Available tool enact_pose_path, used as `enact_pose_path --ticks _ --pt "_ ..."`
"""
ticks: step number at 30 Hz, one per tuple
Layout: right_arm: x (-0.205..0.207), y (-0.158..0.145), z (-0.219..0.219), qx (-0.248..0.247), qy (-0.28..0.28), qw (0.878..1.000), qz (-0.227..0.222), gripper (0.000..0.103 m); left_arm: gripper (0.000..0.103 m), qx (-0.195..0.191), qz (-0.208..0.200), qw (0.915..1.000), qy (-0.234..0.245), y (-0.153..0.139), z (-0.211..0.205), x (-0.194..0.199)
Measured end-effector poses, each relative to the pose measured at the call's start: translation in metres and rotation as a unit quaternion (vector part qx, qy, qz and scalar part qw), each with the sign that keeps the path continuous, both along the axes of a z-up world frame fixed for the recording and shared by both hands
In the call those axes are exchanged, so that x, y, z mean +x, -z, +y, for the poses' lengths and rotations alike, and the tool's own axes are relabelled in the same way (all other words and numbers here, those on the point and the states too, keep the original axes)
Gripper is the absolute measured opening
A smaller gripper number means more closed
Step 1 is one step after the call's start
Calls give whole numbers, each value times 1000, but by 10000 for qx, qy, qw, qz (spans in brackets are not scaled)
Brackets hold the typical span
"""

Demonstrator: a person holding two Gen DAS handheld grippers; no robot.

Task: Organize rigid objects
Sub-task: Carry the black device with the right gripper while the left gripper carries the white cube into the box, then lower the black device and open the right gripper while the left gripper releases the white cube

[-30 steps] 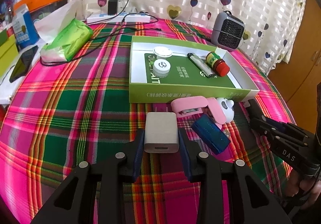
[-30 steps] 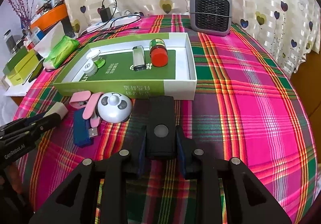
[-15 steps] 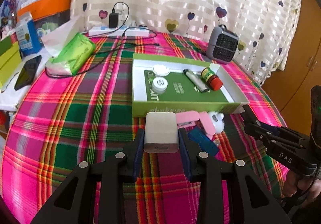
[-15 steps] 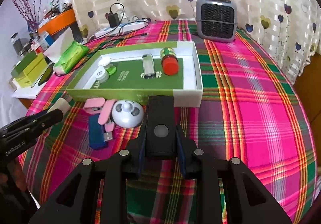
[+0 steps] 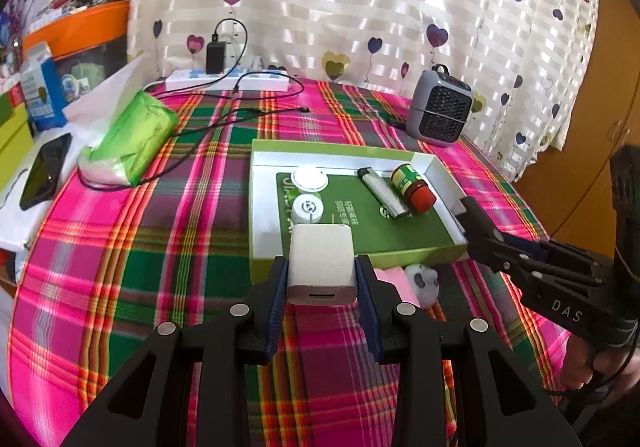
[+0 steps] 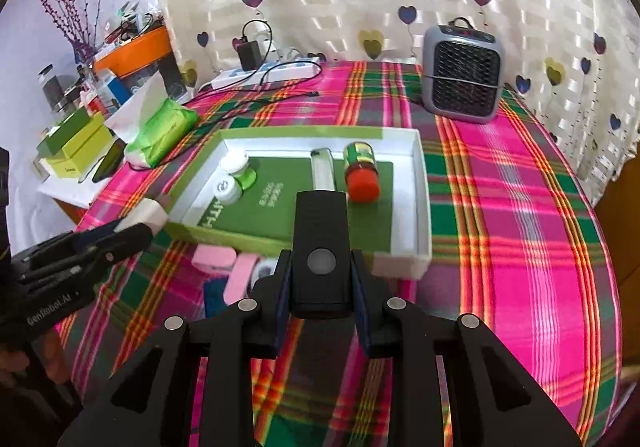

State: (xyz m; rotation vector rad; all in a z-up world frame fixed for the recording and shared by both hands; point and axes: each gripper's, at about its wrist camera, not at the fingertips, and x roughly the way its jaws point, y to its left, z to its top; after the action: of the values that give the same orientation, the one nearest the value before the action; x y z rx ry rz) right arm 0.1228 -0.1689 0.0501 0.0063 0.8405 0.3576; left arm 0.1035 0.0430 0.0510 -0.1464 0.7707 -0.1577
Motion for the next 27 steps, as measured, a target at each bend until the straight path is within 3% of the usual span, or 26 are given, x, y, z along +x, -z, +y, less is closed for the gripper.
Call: enact_pose_path --ticks 27 --pt "95 18 51 -141 -554 9971 494 28 32 -116 330 9992 215 26 -5 63"
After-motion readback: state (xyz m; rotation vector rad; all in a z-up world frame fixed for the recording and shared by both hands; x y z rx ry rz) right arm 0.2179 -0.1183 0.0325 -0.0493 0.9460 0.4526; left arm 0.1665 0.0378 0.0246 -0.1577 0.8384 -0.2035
